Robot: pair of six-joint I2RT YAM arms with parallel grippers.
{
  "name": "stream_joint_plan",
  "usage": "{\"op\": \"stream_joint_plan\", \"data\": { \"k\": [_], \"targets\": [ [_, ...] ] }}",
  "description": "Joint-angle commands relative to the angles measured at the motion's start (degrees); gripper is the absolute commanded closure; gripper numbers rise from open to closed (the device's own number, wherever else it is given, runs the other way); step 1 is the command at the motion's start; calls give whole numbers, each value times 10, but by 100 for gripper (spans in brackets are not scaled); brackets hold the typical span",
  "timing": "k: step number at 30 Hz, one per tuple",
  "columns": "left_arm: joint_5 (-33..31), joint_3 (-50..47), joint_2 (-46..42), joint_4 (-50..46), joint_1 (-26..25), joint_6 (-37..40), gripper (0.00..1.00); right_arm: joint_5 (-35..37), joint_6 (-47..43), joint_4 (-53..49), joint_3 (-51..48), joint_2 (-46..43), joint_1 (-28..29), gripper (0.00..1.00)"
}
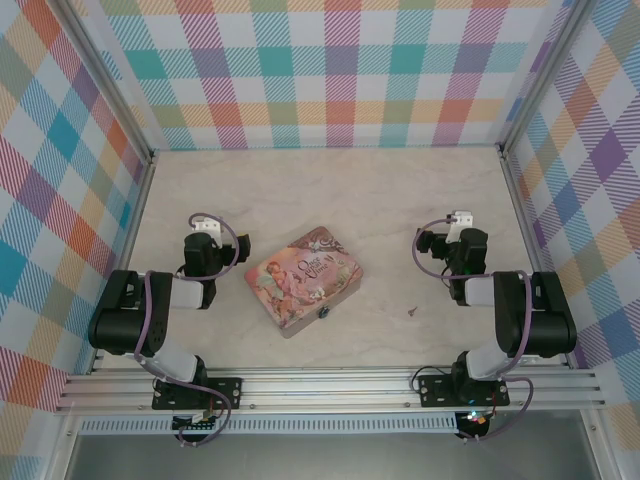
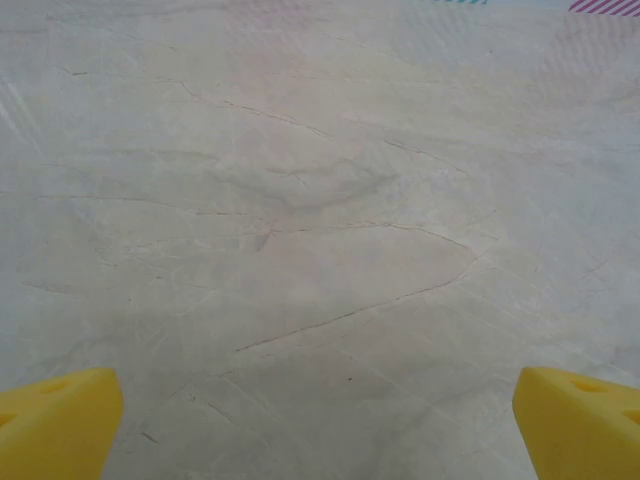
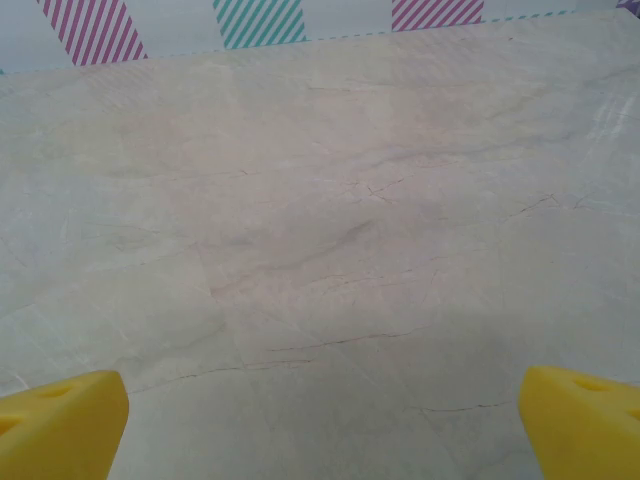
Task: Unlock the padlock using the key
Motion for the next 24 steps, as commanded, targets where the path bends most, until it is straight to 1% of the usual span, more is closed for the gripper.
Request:
{"op": "stream_joint_plan", "data": {
  "k": [1,19,22,24],
  "targets": [
    [8,4,-3,7,6,6,0,2,-1,14,0,-1,2,0],
    [-1,5,-3,4,7,2,0,2,-1,11,1,-1,3,0],
    [-24,3,-11,2,7,-10,0,1,-1,15,-1,-2,3,0],
    [-40,5,-44,-24,6,-15,0,-3,-1,-1,4,-14,2,0]
  ]
}}
